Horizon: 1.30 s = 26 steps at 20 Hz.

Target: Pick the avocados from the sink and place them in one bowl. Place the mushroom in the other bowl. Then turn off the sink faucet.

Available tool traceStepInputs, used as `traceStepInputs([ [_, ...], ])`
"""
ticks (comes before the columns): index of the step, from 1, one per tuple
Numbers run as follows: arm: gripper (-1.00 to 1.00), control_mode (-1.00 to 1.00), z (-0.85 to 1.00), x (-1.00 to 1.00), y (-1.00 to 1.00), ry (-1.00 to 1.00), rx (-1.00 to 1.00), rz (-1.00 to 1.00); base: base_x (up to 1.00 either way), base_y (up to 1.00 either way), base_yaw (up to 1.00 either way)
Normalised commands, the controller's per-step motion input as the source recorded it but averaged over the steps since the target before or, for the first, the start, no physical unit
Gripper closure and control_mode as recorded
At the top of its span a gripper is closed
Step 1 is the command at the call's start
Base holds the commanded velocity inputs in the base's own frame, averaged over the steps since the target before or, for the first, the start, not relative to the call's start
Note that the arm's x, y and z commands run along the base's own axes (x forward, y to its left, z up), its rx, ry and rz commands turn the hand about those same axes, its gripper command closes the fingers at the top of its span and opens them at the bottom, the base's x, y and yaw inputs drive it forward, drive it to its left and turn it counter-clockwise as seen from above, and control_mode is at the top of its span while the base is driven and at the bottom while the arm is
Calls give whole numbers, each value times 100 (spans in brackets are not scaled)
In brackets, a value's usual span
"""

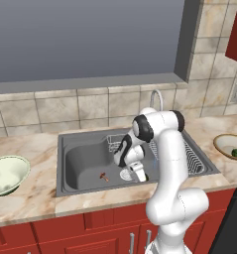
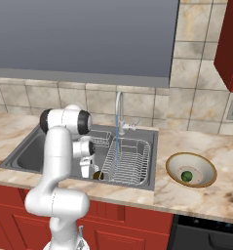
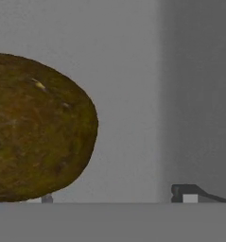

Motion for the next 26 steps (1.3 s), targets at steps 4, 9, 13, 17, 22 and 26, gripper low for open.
traceStepInputs([
  [4, -100, -100, 9, -1, 0, 0, 0, 18, 0, 0, 0],
  [9, -100, -100, 16, 0, -3, 0, 0, 14, 0, 0, 0],
  [13, -100, -100, 24, 7, -3, -3, 0, 9, 0, 0, 0],
  [17, -100, -100, 20, 11, 0, -2, 0, 8, 0, 0, 0],
  [22, -100, -100, 11, 9, 0, -1, 0, 8, 0, 0, 0],
  [26, -100, -100, 4, 11, 0, 0, 0, 11, 0, 0, 0],
])
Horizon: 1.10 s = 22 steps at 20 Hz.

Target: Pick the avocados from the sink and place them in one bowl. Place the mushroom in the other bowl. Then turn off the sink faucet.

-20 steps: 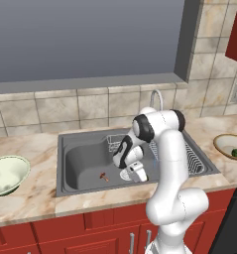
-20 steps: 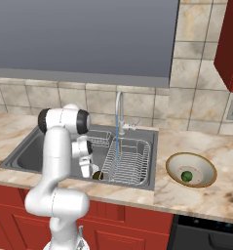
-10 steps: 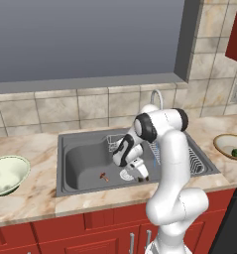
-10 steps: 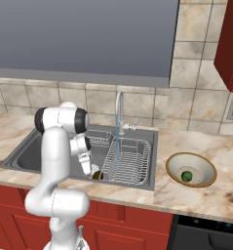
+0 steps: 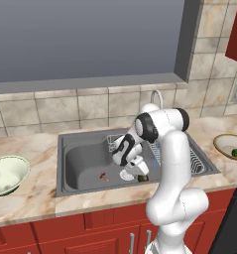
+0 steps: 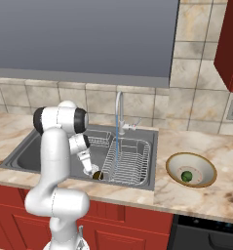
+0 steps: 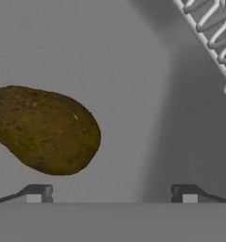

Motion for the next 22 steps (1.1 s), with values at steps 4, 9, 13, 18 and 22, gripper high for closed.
traceStepInputs([
  [4, -100, -100, 0, 21, 0, -4, 0, 16, 0, 0, 0],
  [9, -100, -100, 0, 30, 0, -5, 0, 19, 0, 0, 0],
  [13, -100, -100, 0, 27, 0, -6, 0, 19, 0, 0, 0],
  [18, -100, -100, -10, 11, 0, -2, 0, 17, 0, 0, 0],
  [22, -100, -100, -35, 1, 0, 0, -1, 14, 0, 0, 0],
])
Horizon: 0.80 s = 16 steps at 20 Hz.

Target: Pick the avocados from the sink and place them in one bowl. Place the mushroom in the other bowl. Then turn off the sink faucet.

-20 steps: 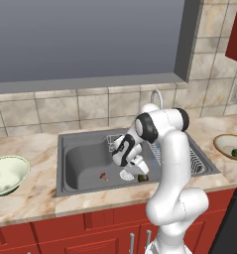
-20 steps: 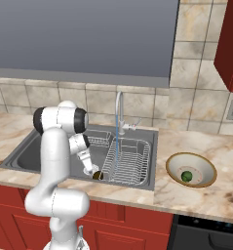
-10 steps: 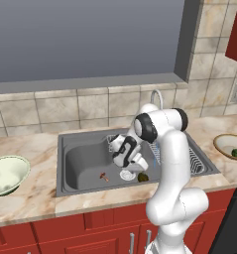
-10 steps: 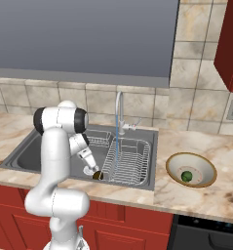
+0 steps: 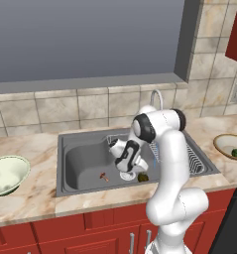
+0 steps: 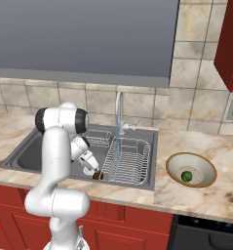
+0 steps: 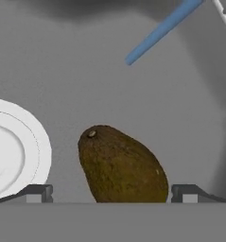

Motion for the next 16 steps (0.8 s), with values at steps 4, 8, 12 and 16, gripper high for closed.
traceStepInputs([
  [4, -100, -100, -40, 0, 0, 0, -2, 6, 0, 0, 0],
  [8, -100, -100, -19, 0, -6, 0, 0, 2, 0, 0, 0],
  [12, -100, -100, -3, 0, -15, 0, 0, 2, 0, 0, 0],
  [16, -100, -100, -3, 0, -23, 0, 0, 1, 0, 0, 0],
])
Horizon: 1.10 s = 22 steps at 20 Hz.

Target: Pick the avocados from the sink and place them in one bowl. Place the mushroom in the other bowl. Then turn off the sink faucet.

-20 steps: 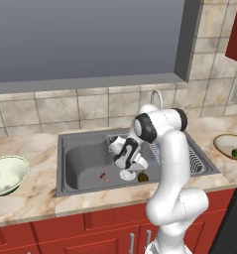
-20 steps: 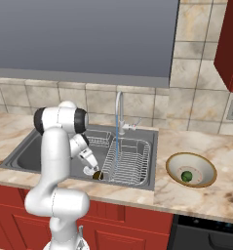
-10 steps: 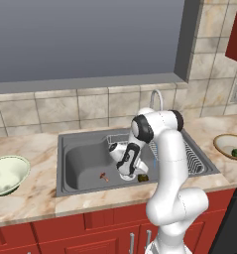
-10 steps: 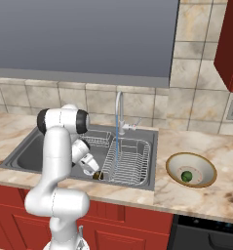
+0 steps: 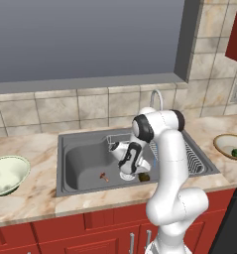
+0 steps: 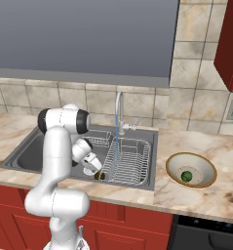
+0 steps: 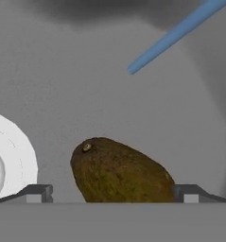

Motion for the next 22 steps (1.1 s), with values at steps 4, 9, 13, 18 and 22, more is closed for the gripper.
traceStepInputs([
  [4, -100, -100, -12, -10, -26, 0, 0, 0, 0, 0, 0],
  [9, -100, -100, -18, -19, -15, 2, 0, 0, 0, 0, 0],
  [13, -100, -100, -22, -18, -7, 3, 0, 0, 0, 0, 0],
  [18, 100, -100, -28, -7, -1, 4, 0, 0, 0, 0, 0],
  [22, 100, -100, -33, 0, 0, 3, -1, 0, 0, 0, 0],
])
